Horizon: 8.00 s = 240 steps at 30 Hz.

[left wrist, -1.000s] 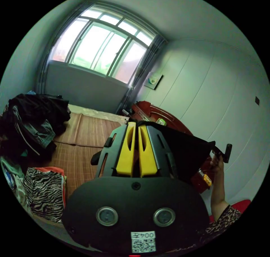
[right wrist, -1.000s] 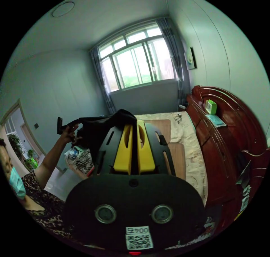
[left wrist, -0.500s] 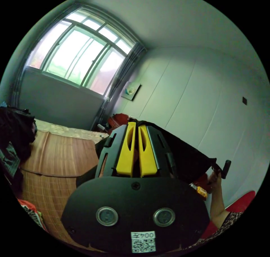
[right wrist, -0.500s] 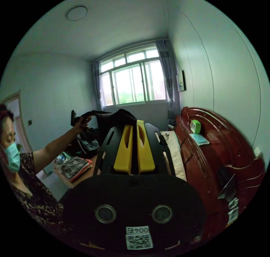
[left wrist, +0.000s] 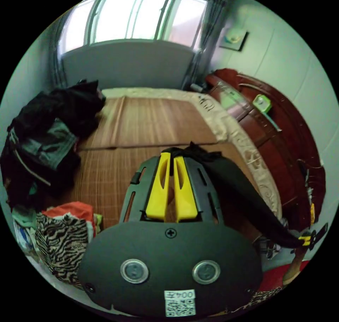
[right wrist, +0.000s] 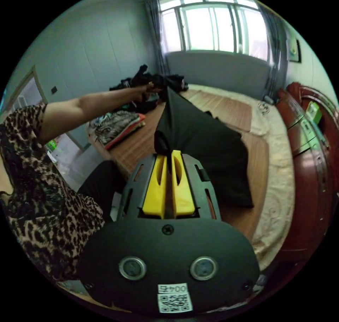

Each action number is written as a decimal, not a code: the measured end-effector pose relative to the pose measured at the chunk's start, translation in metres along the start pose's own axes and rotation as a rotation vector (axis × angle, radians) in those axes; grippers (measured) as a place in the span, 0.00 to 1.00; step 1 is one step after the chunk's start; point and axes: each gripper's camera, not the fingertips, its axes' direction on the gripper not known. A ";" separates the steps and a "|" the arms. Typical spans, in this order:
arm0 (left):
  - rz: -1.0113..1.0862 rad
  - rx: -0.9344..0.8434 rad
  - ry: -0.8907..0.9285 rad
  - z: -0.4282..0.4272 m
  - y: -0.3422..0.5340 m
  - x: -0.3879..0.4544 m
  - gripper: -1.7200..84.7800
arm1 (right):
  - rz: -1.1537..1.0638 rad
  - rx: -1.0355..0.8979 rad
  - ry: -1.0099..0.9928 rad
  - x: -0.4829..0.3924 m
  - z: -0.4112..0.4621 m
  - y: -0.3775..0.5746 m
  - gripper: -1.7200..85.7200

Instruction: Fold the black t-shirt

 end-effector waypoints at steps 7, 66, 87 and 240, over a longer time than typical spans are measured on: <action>-0.213 -0.418 -0.032 0.106 0.119 -0.118 0.09 | 0.123 -0.146 -0.225 -0.048 0.201 0.049 0.03; -0.428 -0.361 0.818 0.027 0.862 -0.146 0.09 | 0.679 0.042 -0.523 -0.172 0.305 0.375 0.09; -0.296 -0.569 0.957 -0.040 0.869 -0.154 0.06 | -0.482 -0.267 0.308 -0.408 0.360 0.291 0.16; 0.358 0.807 1.028 -0.830 0.153 0.023 0.06 | -0.101 1.096 -0.228 0.117 -0.604 0.049 0.01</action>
